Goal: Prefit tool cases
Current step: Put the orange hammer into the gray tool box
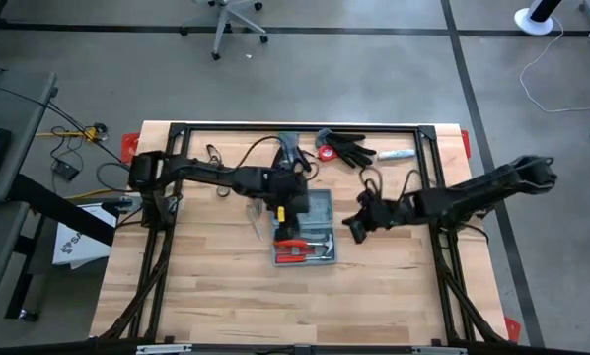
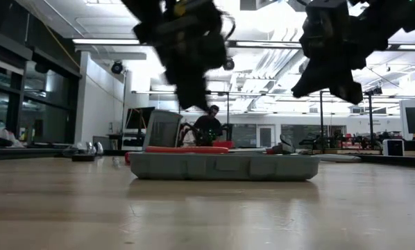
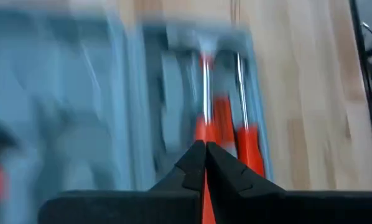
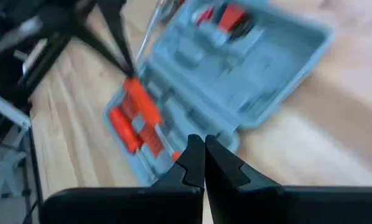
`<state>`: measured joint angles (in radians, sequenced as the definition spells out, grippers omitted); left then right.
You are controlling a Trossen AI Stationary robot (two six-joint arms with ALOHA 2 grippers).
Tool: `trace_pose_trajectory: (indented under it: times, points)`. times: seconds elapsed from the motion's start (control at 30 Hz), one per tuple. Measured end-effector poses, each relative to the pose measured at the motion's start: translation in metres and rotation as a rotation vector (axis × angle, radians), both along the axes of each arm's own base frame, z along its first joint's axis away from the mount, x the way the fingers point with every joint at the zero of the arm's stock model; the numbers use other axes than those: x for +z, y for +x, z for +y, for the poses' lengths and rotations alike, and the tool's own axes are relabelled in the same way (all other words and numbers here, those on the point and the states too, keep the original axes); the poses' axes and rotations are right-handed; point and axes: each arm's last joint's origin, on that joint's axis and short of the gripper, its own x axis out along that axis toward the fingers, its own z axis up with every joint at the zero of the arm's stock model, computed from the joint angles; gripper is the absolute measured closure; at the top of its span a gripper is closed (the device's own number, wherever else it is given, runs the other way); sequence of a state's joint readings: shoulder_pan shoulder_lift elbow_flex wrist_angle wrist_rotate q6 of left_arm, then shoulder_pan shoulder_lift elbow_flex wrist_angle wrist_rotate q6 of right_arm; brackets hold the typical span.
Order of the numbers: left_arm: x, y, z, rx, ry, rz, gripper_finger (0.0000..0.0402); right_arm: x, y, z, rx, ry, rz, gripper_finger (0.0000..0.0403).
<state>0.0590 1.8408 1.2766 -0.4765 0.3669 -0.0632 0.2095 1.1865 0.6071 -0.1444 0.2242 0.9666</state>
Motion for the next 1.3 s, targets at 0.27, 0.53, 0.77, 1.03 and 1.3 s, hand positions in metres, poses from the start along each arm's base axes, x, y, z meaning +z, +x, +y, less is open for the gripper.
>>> trace_pose_trajectory:
  times: [0.27, 0.53, 0.77, 1.03, 1.3]
  points:
    - [-0.038, -0.025, -0.012, 0.002, -0.125, 0.091, 0.0401, -0.039, 0.033, 0.025, 0.142, 0.113, 0.000, 0.0403]
    - [-0.047, -0.026, -0.011, 0.023, -0.147, 0.085, 0.0401, -0.059, 0.045, 0.036, 0.217, 0.230, 0.005, 0.0403]
    - [-0.048, -0.026, -0.007, 0.027, -0.159, 0.073, 0.0401, -0.055, 0.038, 0.047, 0.237, 0.259, 0.040, 0.0403]
    - [-0.047, -0.025, -0.005, 0.028, -0.156, 0.056, 0.0401, -0.063, 0.036, 0.028, 0.119, 0.241, 0.130, 0.0403]
    - [-0.047, -0.025, -0.004, 0.031, -0.152, 0.056, 0.0401, -0.063, 0.040, 0.012, 0.105, 0.248, 0.125, 0.0403]
